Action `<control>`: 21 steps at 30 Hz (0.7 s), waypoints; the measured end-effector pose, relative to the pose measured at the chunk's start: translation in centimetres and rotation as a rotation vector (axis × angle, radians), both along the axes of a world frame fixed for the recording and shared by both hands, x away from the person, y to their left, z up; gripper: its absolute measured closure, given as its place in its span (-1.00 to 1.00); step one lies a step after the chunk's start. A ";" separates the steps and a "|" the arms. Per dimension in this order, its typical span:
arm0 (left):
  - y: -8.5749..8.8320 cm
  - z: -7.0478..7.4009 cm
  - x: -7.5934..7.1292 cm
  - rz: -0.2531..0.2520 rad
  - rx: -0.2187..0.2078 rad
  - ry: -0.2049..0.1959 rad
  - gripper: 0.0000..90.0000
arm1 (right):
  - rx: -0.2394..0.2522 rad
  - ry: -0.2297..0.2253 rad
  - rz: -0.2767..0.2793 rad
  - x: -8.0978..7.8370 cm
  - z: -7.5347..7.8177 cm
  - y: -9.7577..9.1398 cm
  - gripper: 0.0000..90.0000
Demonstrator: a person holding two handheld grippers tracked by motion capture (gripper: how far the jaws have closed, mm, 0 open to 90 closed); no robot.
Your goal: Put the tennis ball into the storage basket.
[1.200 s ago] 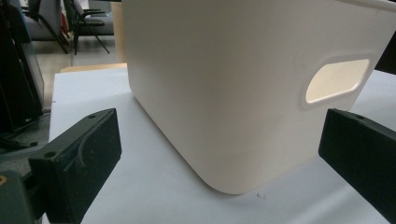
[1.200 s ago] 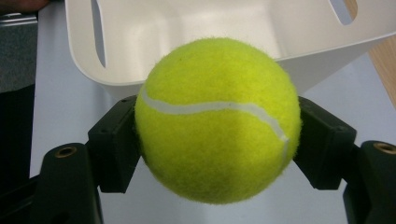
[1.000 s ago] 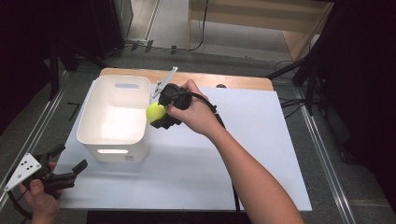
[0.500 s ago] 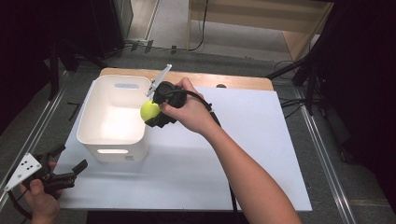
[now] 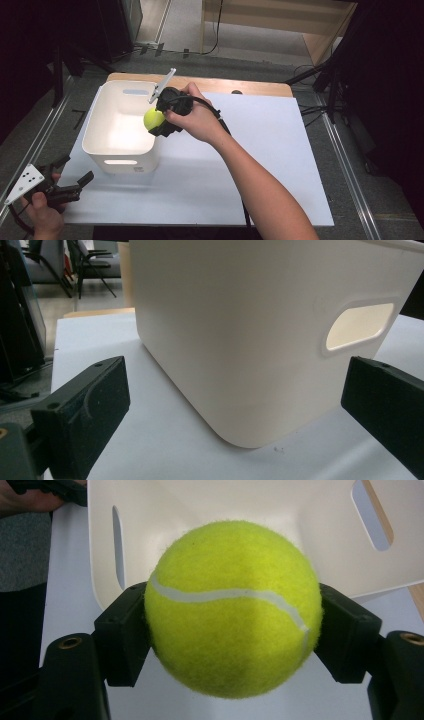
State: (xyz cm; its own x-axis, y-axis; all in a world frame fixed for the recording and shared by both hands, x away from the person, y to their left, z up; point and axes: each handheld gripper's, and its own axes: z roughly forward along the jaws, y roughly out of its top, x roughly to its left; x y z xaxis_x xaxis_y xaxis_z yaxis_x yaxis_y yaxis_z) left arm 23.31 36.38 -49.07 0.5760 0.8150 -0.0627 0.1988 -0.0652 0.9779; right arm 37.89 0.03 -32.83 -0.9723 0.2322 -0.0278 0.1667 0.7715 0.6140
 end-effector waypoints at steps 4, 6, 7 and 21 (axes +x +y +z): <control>0.0 0.0 0.0 0.000 -0.001 0.000 -1.00 | 0.000 0.000 0.002 0.0 0.0 0.3 -0.46; 0.0 0.0 0.0 0.000 0.000 0.000 -1.00 | 0.001 0.005 0.003 0.0 -0.1 0.5 -0.46; 0.0 0.0 0.0 0.000 -0.001 0.000 -1.00 | 0.004 0.007 0.006 0.0 -0.1 0.6 -0.46; 0.0 0.0 0.0 -0.001 -0.001 0.000 -1.00 | -0.003 0.005 0.029 0.0 -0.4 2.1 -0.46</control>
